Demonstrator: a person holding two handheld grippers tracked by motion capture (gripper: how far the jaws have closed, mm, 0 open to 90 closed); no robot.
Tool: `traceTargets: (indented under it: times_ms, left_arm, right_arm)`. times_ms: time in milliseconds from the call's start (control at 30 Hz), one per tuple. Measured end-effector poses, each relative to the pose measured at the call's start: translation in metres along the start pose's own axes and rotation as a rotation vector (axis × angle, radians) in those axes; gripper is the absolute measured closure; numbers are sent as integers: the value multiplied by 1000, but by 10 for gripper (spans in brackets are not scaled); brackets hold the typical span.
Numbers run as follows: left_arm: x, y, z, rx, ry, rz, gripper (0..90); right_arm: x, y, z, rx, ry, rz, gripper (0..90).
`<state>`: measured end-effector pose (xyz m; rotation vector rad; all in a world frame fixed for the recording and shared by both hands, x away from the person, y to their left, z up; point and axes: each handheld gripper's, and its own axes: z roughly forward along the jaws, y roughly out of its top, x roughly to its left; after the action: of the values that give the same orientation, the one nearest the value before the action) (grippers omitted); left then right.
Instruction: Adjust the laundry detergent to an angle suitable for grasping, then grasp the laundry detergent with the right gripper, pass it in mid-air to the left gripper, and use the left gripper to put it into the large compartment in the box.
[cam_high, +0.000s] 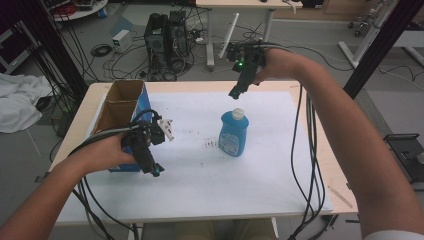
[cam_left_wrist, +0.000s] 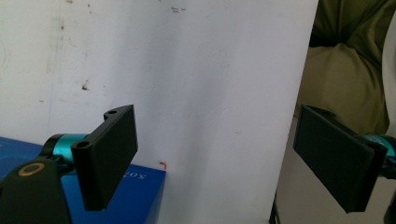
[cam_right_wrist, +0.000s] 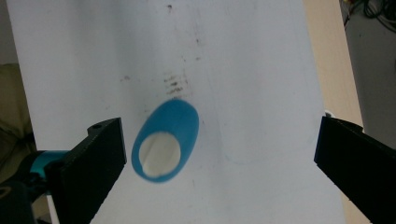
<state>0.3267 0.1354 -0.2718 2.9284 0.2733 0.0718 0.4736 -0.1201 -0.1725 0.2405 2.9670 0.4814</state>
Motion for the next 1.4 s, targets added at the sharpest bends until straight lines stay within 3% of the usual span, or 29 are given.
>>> traceTargets:
  times_ms: [200,233,267,467,500,533,600,733,867,967,1033,1400]
  left_arm:
    - [-3,1,2,-7,6,1,138]
    - [-5,0,2,-9,5,-9,138]
    - [-5,0,2,-24,4,-25,138]
    - [-4,0,1,-17,7,-11,138]
    - [-6,0,2,-34,7,-29,138]
    - [-4,1,2,-8,4,2,138]
    - [-5,2,4,-18,5,-11,138]
    - [-4,4,4,-6,2,3,138]
    - [-6,7,4,-25,6,-10,138]
    - [-6,10,4,-10,5,13,138]
    - [-7,10,5,-19,6,0,138]
    - [-5,15,8,-11,0,10,138]
  right_arm:
    - [-6,-32,-14,-1,-12,43,12]
    - [-9,-48,-18,3,-20,67,12]
    - [-9,-53,-19,7,-21,75,12]
    - [-9,-82,-20,7,-28,109,11]
    - [-9,-87,-19,7,-27,117,11]
    - [-9,-97,-18,7,-24,130,12]
    - [-8,-105,-16,9,-21,141,11]
    - [-6,-114,-12,8,-17,153,11]
    - [-5,-117,-10,9,-16,152,11]
    - [-2,-120,-8,3,-22,148,12]
    - [0,-122,-7,1,-21,152,12]
    - [13,-140,4,-59,-44,186,12]
